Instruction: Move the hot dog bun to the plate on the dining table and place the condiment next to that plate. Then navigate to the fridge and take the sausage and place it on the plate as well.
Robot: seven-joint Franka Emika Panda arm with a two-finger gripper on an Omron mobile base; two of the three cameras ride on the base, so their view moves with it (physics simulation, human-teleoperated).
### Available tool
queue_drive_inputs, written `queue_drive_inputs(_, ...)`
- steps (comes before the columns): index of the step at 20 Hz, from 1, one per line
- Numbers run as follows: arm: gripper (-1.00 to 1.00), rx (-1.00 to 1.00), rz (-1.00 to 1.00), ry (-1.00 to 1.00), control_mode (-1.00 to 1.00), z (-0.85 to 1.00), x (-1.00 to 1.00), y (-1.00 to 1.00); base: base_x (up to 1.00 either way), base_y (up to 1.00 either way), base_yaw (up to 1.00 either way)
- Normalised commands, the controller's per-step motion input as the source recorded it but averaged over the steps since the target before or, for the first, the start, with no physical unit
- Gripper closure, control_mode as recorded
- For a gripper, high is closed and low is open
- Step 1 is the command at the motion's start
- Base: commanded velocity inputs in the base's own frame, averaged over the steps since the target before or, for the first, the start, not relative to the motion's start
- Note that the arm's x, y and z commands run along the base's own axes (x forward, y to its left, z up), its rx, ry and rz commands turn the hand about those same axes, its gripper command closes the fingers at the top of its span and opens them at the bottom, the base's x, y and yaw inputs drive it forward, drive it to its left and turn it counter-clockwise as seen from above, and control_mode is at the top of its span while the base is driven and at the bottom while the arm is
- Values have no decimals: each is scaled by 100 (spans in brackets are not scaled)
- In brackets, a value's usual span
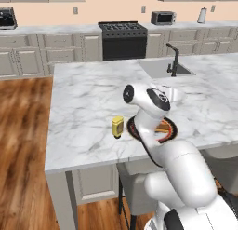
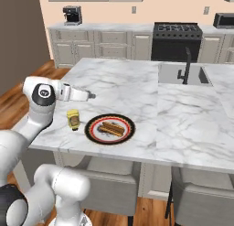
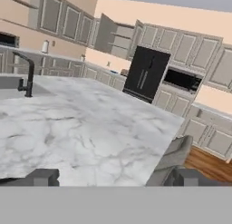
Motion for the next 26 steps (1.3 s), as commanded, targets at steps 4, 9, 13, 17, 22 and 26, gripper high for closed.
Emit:
queue_drive_inputs(4,-100,0,28,34,-100,-1,-21,-56,0,0,0)
queue_drive_inputs(9,-100,4,36,17,-100,-3,-38,-35,0,0,0)
queue_drive_inputs(13,-100,29,10,5,-100,-24,-34,10,0,0,0)
queue_drive_inputs(17,-100,46,11,1,-100,-17,-35,23,0,0,0)
queue_drive_inputs(22,-100,13,3,5,-100,-1,-40,45,0,0,0)
queue_drive_inputs(26,-100,0,0,1,-100,-4,-17,16,0,0,0)
